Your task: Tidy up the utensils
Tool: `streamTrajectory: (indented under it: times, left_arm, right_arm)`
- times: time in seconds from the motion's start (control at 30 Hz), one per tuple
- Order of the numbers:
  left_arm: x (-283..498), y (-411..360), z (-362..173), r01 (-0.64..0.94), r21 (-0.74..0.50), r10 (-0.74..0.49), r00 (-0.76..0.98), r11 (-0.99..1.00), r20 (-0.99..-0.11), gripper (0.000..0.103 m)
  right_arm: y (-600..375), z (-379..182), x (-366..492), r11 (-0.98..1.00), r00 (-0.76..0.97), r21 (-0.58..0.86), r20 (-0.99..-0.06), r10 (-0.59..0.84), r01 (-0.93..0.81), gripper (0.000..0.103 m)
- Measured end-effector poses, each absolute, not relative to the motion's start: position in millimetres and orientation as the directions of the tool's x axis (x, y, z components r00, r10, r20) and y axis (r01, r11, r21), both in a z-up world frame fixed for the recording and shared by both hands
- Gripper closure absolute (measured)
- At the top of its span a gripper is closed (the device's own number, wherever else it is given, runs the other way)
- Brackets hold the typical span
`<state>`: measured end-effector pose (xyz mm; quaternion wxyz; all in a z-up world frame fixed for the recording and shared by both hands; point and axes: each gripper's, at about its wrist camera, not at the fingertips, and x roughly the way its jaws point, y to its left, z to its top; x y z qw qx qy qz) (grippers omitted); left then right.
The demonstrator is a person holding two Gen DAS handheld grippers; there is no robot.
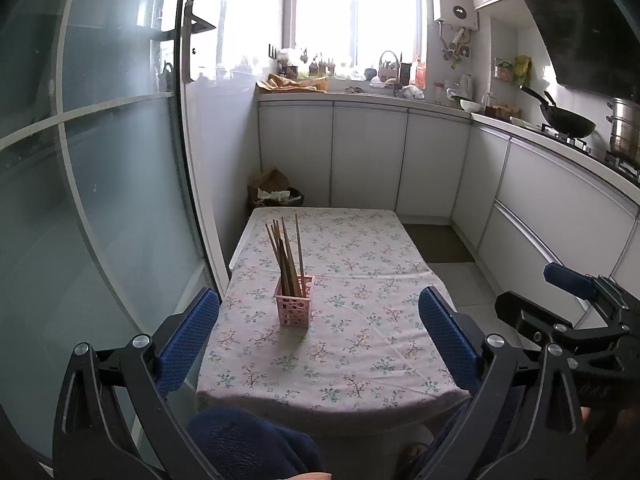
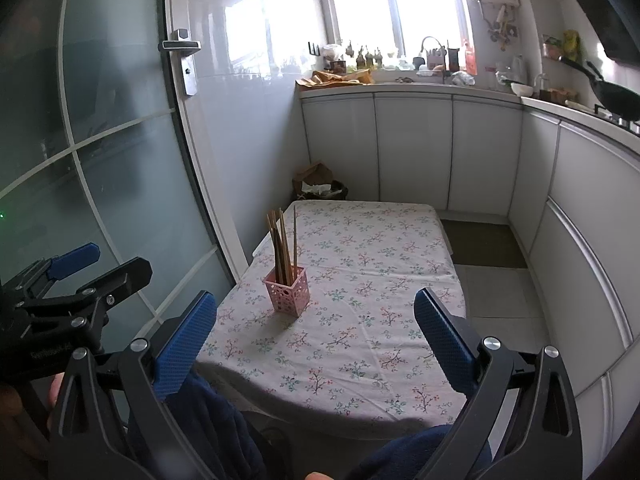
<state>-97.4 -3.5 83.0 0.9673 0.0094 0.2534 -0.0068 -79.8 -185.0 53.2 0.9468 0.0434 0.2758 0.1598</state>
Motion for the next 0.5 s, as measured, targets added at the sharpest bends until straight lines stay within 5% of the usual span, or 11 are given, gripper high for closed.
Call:
streamTrajectory:
  times: [0.5]
  left_arm:
    - [-94.4, -3.3, 81.2, 0.032, 0.014, -0.021, 0.865, 0.999, -0.501, 0.007]
  right_arm:
    - [-186.0, 50.7, -76.1, 0.945, 0.791, 0.176, -0.516, 0.328, -0.277, 0.007]
